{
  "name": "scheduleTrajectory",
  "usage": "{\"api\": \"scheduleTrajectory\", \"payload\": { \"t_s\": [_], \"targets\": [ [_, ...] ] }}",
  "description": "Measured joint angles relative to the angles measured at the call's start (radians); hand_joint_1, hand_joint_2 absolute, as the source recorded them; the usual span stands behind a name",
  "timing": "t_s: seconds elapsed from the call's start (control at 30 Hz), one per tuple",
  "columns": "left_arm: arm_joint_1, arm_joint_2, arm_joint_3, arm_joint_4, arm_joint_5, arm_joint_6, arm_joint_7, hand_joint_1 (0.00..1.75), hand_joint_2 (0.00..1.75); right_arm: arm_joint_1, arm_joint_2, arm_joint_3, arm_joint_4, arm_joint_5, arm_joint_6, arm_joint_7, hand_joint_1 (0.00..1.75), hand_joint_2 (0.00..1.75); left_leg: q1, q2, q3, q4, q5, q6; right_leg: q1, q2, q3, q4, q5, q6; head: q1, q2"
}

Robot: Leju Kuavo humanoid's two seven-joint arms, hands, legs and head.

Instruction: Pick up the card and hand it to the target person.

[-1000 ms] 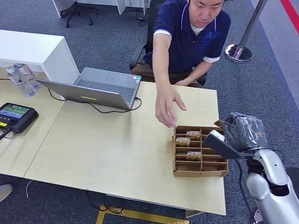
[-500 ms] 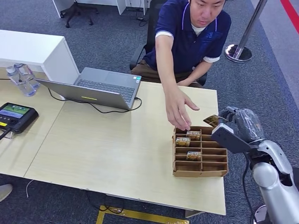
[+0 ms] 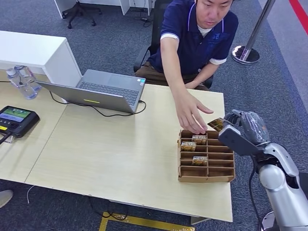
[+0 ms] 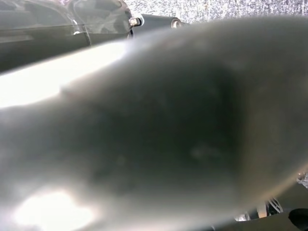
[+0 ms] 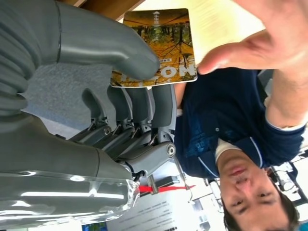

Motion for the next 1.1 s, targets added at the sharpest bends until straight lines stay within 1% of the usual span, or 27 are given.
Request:
{"api": "scheduleTrajectory", "payload": {
  "t_s": [0.13, 0.27, 0.43, 0.57, 0.8, 0.87, 1.07, 1.1],
  "targets": [
    [0.0, 0.0, 0.001, 0.0, 0.0, 0.0, 0.001, 0.0, 0.0, -0.005, 0.019, 0.006, 0.017, -0.017, -0.017, -0.011, 1.26, 1.75, 0.0, 0.0, 0.0, 0.0, 0.0, 0.0, 0.0, 0.0, 0.0, 0.0, 0.0, 0.0, 0.0, 0.0],
    [0.0, 0.0, 0.002, 0.0, 0.0, 0.001, 0.002, 0.0, 0.0, -0.006, 0.043, 0.02, 0.026, -0.023, -0.023, -0.012, 1.19, 1.75, 0.0, 0.0, 0.0, 0.0, 0.0, 0.0, 0.0, 0.0, 0.0, 0.0, 0.0, 0.0, 0.0, 0.0],
    [0.0, 0.0, 0.006, 0.0, 0.0, 0.002, 0.002, 0.0, 0.0, -0.007, 0.071, 0.03, 0.026, -0.029, -0.023, -0.012, 1.23, 1.75, 0.0, 0.0, 0.0, 0.0, 0.0, 0.0, 0.0, 0.0, 0.0, 0.0, 0.0, 0.0, 0.0, 0.0],
    [0.0, 0.0, 0.007, 0.0, 0.0, 0.001, 0.002, 0.0, 0.0, -0.009, 0.084, 0.033, 0.026, -0.031, -0.023, -0.012, 1.21, 1.75, 0.0, 0.0, 0.0, 0.0, 0.0, 0.0, 0.0, 0.0, 0.0, 0.0, 0.0, 0.0, 0.0, 0.0],
    [0.0, 0.0, 0.009, 0.0, 0.0, 0.001, 0.001, 0.0, 0.0, -0.01, 0.103, 0.046, 0.012, -0.044, -0.021, -0.015, 1.44, 1.75, 0.0, 0.0, 0.0, 0.0, 0.0, 0.0, 0.0, 0.0, 0.0, 0.0, 0.0, 0.0, 0.0, 0.0],
    [0.0, 0.0, 0.011, 0.0, 0.001, 0.001, 0.001, 0.0, 0.0, -0.011, 0.11, 0.047, 0.009, -0.049, -0.02, -0.018, 1.45, 1.75, 0.0, 0.0, 0.0, 0.0, 0.0, 0.0, 0.0, 0.0, 0.0, 0.0, 0.0, 0.0, 0.0, 0.0],
    [0.0, 0.0, 0.015, 0.0, 0.002, 0.001, 0.002, 0.0, 0.0, -0.017, 0.128, 0.052, 0.007, -0.055, -0.017, -0.02, 1.36, 1.75, 0.0, 0.0, 0.0, 0.0, 0.0, 0.0, 0.0, 0.0, 0.0, 0.0, 0.0, 0.0, 0.0, 0.0],
    [0.0, 0.0, 0.016, 0.0, 0.002, 0.001, 0.002, 0.0, 0.0, -0.017, 0.13, 0.053, 0.007, -0.055, -0.017, -0.02, 1.29, 1.75, 0.0, 0.0, 0.0, 0.0, 0.0, 0.0, 0.0, 0.0, 0.0, 0.0, 0.0, 0.0, 0.0, 0.0]
  ]
}}
